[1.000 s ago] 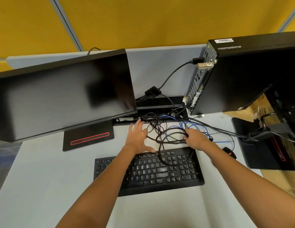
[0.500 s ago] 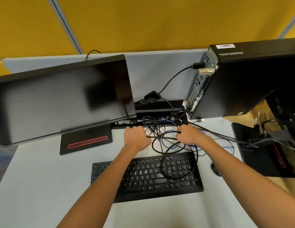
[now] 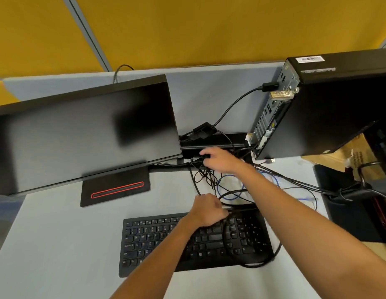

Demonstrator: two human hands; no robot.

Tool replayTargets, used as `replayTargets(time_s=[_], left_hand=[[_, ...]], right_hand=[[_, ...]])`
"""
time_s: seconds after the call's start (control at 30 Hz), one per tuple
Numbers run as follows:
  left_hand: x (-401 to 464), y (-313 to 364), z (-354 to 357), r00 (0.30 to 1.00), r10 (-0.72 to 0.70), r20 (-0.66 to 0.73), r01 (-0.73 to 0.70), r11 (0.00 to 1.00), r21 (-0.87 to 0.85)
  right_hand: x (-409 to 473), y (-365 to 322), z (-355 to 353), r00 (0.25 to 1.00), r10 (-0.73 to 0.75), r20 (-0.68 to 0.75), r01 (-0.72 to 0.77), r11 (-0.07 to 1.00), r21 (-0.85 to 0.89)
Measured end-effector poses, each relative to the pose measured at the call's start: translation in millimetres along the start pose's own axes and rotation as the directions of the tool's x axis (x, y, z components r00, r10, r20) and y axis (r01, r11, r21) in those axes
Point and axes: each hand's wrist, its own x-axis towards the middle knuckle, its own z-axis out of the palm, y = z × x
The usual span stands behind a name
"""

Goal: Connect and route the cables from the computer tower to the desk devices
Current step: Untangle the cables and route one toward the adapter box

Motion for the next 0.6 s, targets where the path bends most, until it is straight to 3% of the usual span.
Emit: replayTargets(time_s=[0.07, 0.13, 0.2, 0.27, 0.4, 0.5, 0.6], left_hand=[[5, -14, -13, 0.993, 0.035, -0.110, -0.060, 0.971, -0.232], [14, -26, -33, 0.944, 0.020, -0.330, -0.145, 0.923, -0.358], [26, -38, -53, 0.825, -0.069, -0.561, -0.159, 0.924, -0.347], [42, -53, -66, 0.733, -0.125, -0.669, -0.035, 0.975, -0.221], [68, -80, -74, 0.696, -0.130, -0.706, 0.226, 0.973, 0.044], [78, -89, -83, 0.763, -0.159, -0.627, 0.357, 0.912, 0.203], [89, -98, -83, 0.825, -0.239, -0.513, 0.402, 0.885, 0.235]], right_hand=[[13, 18, 23, 1.000, -0.001, 0.016, 0.003, 0.992, -0.124], [19, 34, 43, 0.999, 0.048, 0.000, -0.047, 0.981, -0.186], [21, 47, 49, 0.992, 0.113, -0.051, -0.122, 0.964, -0.235], [15, 53, 43, 0.981, 0.195, 0.009, -0.183, 0.938, -0.295], [3, 73, 29, 0.938, 0.337, 0.076, -0.292, 0.891, -0.347], [8, 73, 16, 0.952, 0.297, 0.068, -0.261, 0.911, -0.320], [17, 50, -6, 0.962, 0.232, 0.145, -0.181, 0.937, -0.298]])
